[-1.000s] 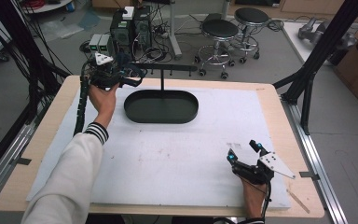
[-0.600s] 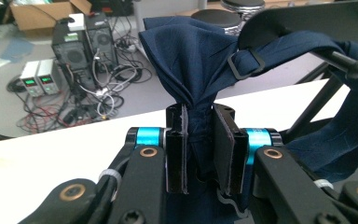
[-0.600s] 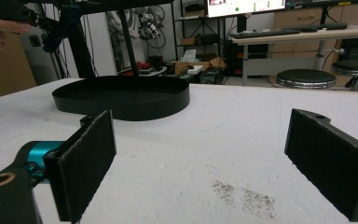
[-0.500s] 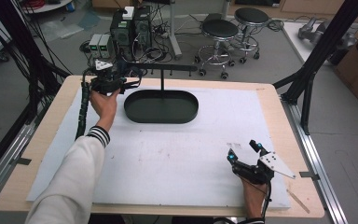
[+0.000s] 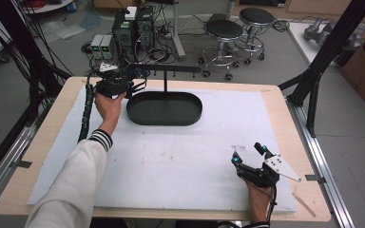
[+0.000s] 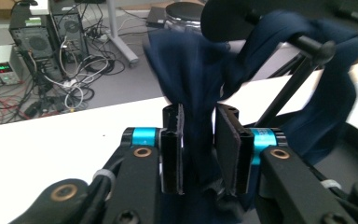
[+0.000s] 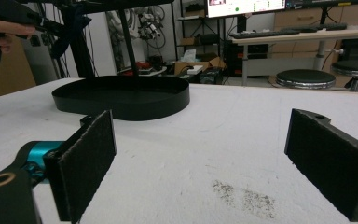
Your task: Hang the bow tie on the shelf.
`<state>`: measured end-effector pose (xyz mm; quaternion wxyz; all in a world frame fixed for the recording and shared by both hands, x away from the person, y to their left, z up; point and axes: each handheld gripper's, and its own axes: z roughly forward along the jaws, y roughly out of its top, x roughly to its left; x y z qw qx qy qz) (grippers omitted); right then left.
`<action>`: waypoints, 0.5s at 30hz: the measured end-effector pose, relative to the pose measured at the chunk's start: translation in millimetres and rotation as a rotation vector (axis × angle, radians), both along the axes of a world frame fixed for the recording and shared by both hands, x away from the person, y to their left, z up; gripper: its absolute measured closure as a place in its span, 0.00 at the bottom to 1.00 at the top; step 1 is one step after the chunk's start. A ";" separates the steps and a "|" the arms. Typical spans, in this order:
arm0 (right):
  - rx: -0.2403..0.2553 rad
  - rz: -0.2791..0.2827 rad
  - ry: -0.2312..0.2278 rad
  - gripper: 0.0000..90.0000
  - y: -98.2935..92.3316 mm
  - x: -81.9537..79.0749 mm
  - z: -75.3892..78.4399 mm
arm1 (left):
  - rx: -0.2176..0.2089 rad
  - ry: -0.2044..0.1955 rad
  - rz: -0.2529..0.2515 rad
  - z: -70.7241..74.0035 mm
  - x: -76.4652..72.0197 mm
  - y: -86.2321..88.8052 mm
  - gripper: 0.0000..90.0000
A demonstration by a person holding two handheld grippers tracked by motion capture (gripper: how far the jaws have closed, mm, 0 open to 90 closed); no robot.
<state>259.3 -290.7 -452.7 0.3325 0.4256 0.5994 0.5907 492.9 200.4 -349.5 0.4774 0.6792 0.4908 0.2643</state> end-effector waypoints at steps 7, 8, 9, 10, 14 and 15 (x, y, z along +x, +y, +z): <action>-0.001 0.000 -0.003 0.09 -0.2 0.2 0.0 | -0.022 -0.003 -0.015 3.2 -2.2 2.2 0.71; 0.001 0.000 0.001 0.09 0.1 -0.1 0.0 | -0.023 -0.004 -0.020 3.7 -3.0 3.0 0.69; -0.001 0.000 0.001 0.09 0.1 -0.3 0.0 | -0.031 -0.013 -0.025 4.0 -4.1 3.8 0.66; -0.001 0.001 0.001 0.09 0.0 -0.3 0.0 | -0.041 -0.021 -0.035 4.2 -5.5 5.0 0.63; -0.004 0.001 -0.001 0.09 0.0 -0.4 -0.1 | -0.069 -0.042 -0.119 4.7 -14.6 12.8 0.44; -0.005 0.002 -0.005 0.09 0.1 -0.4 -0.1 | -0.099 -0.043 -0.147 4.6 -18.3 16.5 0.42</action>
